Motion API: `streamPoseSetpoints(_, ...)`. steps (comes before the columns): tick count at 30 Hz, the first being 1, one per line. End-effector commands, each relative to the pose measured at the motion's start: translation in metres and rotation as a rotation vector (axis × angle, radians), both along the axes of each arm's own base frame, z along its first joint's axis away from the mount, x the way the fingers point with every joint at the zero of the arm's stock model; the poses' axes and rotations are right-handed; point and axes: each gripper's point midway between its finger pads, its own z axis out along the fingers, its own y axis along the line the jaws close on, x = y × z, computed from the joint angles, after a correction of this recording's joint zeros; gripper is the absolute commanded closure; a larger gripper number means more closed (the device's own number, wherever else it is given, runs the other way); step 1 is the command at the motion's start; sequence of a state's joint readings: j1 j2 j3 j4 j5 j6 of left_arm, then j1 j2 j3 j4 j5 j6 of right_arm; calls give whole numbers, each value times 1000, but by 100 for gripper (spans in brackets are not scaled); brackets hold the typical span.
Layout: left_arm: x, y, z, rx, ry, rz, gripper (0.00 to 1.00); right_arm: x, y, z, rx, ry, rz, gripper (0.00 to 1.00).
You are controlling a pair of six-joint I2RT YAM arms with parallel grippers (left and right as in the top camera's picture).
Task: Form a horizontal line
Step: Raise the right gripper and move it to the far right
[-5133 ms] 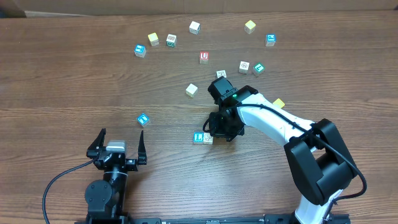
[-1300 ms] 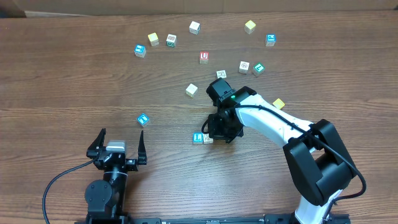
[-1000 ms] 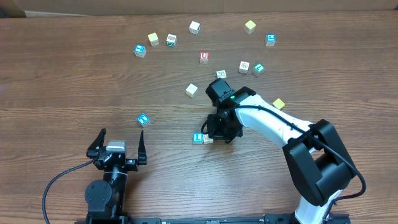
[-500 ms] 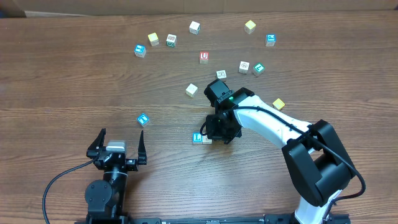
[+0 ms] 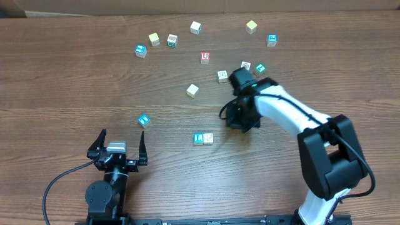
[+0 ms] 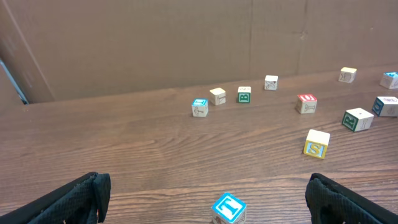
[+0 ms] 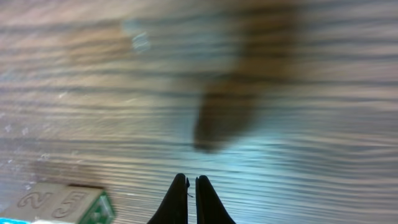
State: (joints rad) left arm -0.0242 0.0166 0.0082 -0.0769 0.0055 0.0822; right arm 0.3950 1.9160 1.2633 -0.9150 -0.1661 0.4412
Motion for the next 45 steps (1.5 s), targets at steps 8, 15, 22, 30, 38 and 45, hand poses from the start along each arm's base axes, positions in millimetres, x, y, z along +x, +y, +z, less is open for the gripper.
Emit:
streamPoseSetpoints(8,0,2,0,19,-7,8,1,88,-78,57,20,-214,-152,96)
streamPoseSetpoints(15,0,2,0,19,-7,8,0,117,-178,63,-153,-323,-353,0)
streamPoseSetpoints(22,0,2,0,19,-7,8,0,109,-251,64,-289,-321,-497,0)
streamPoseSetpoints(30,0,2,0,19,-7,8,1,103,-276,64,-299,-314,-555,0)
streamPoseSetpoints(38,0,2,0,19,-7,8,1,103,-276,64,-299,-314,-555,0)
streamPoseSetpoints(45,0,3,1,20,-7,12,1,103,-276,64,-299,-314,-555,0)
